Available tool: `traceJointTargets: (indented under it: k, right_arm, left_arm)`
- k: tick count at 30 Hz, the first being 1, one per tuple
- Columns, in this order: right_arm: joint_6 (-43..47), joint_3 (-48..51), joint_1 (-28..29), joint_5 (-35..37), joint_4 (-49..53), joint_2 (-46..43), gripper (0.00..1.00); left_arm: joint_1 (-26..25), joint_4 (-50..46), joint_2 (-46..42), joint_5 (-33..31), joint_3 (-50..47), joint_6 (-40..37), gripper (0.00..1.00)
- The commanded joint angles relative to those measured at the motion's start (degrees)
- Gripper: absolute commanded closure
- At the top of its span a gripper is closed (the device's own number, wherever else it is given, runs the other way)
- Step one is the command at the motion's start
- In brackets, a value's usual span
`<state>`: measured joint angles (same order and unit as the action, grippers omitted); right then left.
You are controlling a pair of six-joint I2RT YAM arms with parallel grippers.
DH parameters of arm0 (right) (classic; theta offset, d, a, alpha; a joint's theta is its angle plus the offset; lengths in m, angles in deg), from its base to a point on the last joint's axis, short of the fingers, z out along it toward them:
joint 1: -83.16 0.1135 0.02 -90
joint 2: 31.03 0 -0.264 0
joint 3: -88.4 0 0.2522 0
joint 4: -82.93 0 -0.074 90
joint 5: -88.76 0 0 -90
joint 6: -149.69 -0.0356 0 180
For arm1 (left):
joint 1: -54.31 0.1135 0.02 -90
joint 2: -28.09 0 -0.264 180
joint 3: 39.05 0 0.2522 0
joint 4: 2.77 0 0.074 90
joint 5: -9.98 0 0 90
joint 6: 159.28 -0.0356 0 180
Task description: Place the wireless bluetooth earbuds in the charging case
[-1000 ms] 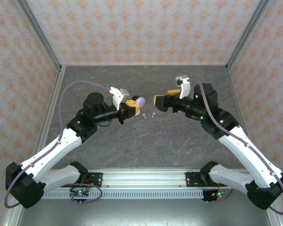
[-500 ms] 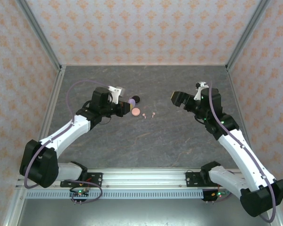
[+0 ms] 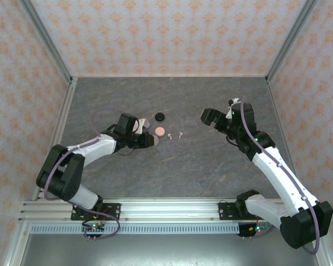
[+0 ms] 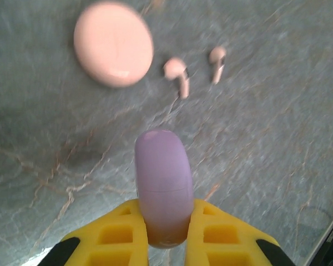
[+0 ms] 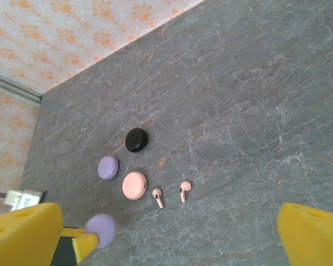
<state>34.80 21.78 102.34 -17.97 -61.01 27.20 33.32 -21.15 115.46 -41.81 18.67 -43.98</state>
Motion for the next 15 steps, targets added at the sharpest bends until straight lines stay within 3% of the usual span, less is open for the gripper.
traceJointTargets:
  k: [1, 7, 12, 15]
  right_arm:
    - [0.1, 0.3, -0.3, 0.6, 0.0, -0.1, 0.01]
    - [0.1, 0.3, -0.2, 0.5, -0.1, 0.7, 0.01]
    - [0.1, 0.0, -0.2, -0.1, 0.0, 1.7, 0.01]
    - [0.2, 0.0, -0.2, -0.2, 0.1, 2.0, 0.01]
  left_arm:
    - [-0.1, 3.7, 1.3, 2.7, -1.3, 2.9, 1.00]
    - [-0.1, 4.3, 2.5, 2.7, -2.6, 3.0, 0.98]
    - [-0.1, 2.9, 2.8, 1.3, -2.7, 2.1, 0.83]
    - [-0.1, 2.5, 3.4, 1.0, -2.8, 1.6, 0.80]
